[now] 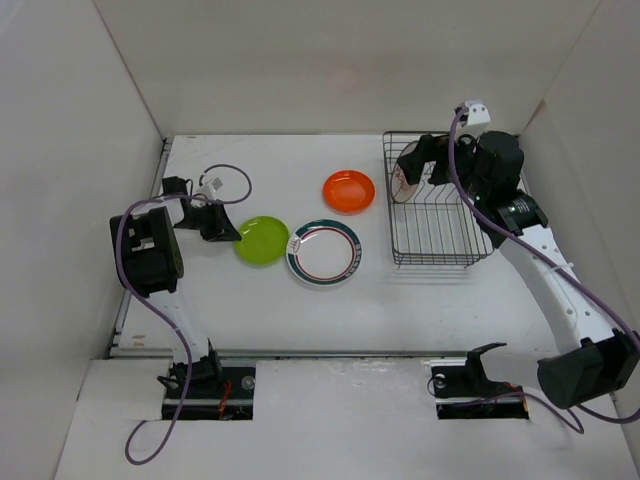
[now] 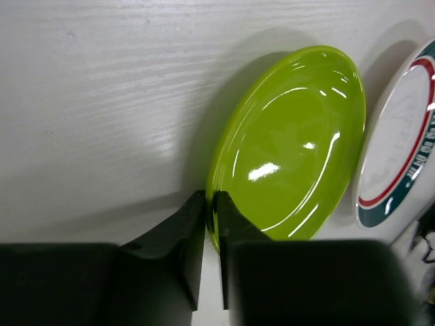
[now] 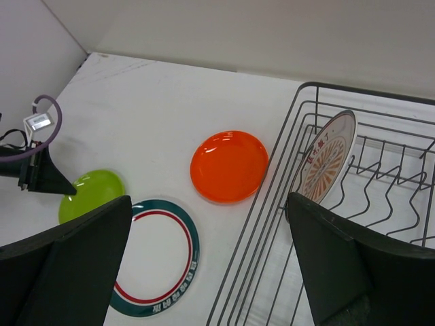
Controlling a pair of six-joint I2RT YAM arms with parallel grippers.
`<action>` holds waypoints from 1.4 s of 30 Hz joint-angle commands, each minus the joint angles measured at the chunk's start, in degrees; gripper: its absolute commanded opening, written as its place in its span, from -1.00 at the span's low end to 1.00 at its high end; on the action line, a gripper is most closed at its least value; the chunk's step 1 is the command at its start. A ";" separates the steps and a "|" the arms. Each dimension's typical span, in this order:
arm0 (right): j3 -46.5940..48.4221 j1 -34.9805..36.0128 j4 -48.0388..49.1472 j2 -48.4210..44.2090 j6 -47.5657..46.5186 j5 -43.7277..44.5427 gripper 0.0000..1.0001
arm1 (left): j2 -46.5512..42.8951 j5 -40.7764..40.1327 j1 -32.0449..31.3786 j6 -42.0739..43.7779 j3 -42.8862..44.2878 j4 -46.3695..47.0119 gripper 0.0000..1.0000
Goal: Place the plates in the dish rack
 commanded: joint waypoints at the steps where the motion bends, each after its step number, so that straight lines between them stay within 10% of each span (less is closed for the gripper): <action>1: 0.42 0.29 3.37 -1.22 0.59 -0.50 1.00 | 2.56 -3.84 -0.52 0.66 0.14 -2.20 -0.97; 23: -4.68 7.06 15.23 4.32 0.33 -14.73 1.00 | -24.50 5.38 2.21 1.71 5.50 0.09 -1.00; 32: 0.15 14.61 18.92 13.09 -1.78 -20.63 1.00 | -26.79 23.92 1.07 16.03 12.44 -16.93 -1.00; 42: 7.19 19.02 21.20 22.60 2.08 -21.94 0.95 | -27.85 24.47 -4.65 15.87 16.31 -19.69 -1.00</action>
